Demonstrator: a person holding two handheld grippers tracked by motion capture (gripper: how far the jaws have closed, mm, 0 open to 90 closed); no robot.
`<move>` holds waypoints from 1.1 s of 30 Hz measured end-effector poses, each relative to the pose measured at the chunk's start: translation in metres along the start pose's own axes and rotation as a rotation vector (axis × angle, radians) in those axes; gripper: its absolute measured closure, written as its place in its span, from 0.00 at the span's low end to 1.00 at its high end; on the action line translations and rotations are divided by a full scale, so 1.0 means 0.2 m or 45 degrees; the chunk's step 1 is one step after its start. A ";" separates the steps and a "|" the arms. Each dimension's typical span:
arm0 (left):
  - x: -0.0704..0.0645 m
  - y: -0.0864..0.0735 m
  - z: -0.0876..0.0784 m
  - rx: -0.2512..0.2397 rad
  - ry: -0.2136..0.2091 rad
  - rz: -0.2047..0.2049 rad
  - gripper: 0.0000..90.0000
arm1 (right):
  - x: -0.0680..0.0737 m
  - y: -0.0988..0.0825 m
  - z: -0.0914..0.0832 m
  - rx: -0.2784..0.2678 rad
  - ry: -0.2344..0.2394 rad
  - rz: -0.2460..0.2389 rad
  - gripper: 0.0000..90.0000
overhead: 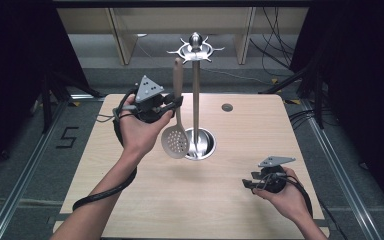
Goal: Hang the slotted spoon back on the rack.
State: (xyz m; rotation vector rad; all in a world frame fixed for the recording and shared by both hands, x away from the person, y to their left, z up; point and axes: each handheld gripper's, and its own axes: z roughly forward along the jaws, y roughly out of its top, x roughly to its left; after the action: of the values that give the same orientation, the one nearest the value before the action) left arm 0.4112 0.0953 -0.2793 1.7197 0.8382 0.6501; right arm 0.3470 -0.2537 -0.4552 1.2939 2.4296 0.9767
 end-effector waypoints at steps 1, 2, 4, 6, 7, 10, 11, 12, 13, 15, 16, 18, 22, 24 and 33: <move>0.00 0.00 0.00 0.000 -0.001 0.000 0.82 | 0.00 0.00 0.00 -0.001 0.000 0.001 0.58; 0.00 0.00 0.00 0.000 -0.001 -0.002 0.82 | 0.00 0.00 0.00 -0.001 -0.001 0.001 0.58; 0.00 0.00 0.01 0.003 -0.002 -0.006 0.82 | 0.00 0.00 0.00 -0.001 -0.001 0.001 0.58; 0.00 0.00 0.01 0.003 -0.001 -0.010 0.82 | 0.00 0.00 0.00 -0.002 -0.001 -0.010 0.58; 0.00 0.00 0.01 0.004 -0.002 -0.009 0.82 | 0.00 0.00 0.00 -0.002 -0.002 -0.008 0.58; 0.00 0.00 0.02 0.009 -0.002 -0.005 0.82 | 0.00 0.00 0.00 -0.001 -0.001 -0.009 0.58; 0.00 0.00 0.02 0.009 -0.002 -0.006 0.82 | 0.00 0.00 0.00 -0.001 -0.001 -0.010 0.58; 0.00 0.00 0.02 0.009 -0.002 -0.007 0.82 | -0.01 0.00 0.00 -0.001 -0.002 -0.010 0.58; 0.00 0.00 0.02 0.010 -0.002 -0.007 0.82 | 0.00 0.00 0.00 -0.008 -0.002 -0.008 0.58; 0.00 0.00 0.02 0.012 -0.001 -0.008 0.82 | 0.00 0.00 0.00 -0.002 -0.002 -0.011 0.58; 0.00 0.00 0.02 0.014 -0.001 -0.008 0.82 | 0.00 0.00 0.00 -0.011 -0.001 -0.007 0.58; 0.00 0.00 0.03 0.015 -0.002 -0.004 0.82 | -0.01 0.00 0.00 -0.001 -0.003 -0.012 0.58; 0.00 0.00 0.04 0.017 -0.004 -0.007 0.82 | 0.00 0.00 0.00 0.003 -0.003 -0.005 0.58; 0.00 0.00 0.04 0.021 -0.004 -0.004 0.82 | 0.00 0.00 0.00 0.004 -0.003 -0.005 0.58; 0.00 0.00 0.06 0.028 -0.005 -0.012 0.82 | -0.01 0.00 0.00 0.001 -0.002 -0.013 0.58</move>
State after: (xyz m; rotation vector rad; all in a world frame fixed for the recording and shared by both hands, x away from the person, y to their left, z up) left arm 0.4201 0.0880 -0.2824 1.7353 0.8534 0.6332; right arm 0.3472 -0.2548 -0.4554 1.2807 2.4333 0.9714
